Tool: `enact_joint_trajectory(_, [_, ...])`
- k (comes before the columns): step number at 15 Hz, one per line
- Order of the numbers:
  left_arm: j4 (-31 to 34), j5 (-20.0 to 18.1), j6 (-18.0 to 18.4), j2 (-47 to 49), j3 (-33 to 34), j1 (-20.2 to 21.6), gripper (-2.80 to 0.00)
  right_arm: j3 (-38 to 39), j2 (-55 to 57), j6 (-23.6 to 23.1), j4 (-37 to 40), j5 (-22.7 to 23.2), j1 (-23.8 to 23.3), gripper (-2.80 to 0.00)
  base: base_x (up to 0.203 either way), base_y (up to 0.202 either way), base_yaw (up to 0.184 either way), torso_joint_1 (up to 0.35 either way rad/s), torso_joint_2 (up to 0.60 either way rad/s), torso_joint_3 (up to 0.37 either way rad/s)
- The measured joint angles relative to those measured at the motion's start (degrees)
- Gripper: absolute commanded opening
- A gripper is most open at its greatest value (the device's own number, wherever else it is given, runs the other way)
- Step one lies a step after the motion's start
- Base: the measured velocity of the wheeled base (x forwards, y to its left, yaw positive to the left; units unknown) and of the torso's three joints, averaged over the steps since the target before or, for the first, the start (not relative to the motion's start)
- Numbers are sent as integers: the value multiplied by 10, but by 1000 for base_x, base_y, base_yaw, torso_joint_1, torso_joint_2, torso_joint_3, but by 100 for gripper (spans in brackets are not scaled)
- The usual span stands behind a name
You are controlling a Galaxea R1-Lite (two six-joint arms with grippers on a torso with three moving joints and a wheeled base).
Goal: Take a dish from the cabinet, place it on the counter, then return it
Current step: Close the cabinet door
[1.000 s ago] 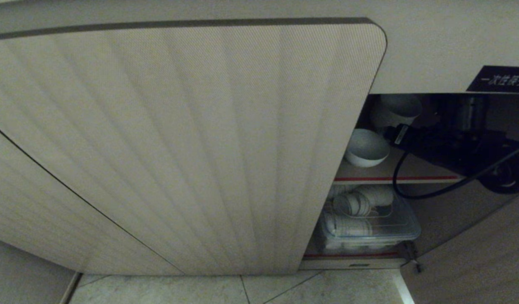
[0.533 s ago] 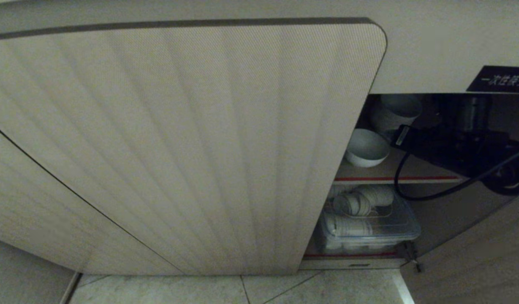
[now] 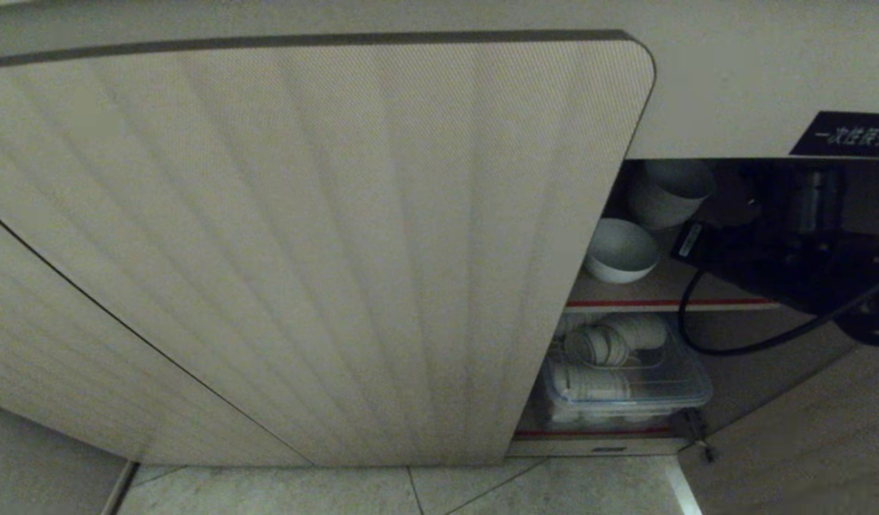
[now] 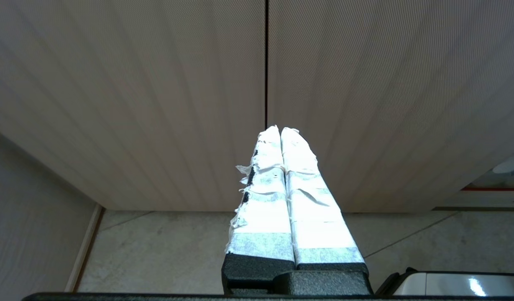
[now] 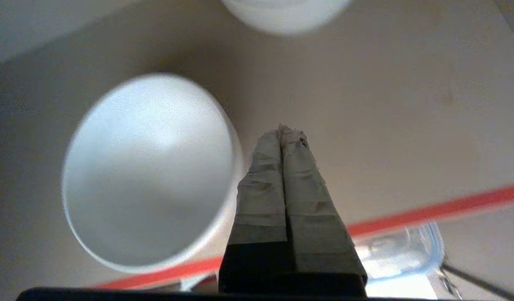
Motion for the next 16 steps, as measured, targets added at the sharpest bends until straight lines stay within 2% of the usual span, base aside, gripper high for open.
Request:
enact_joint_trajectory(5, [0,0,0,0,0,0,-280,42,-25,0,-20,-2,0,-280,0,0,0,0,0,0])
enact_joint_trajectory(13, [0,0,0,0,0,0,-280,162,-83,-31,-109,-2,0,-280,0,0,0,0,0,0])
enact_joint_trajectory(16, [0,0,0,0,0,0,-280,197,-118,-46,-117,-1,1,-280,0,0,0,0,0,0])
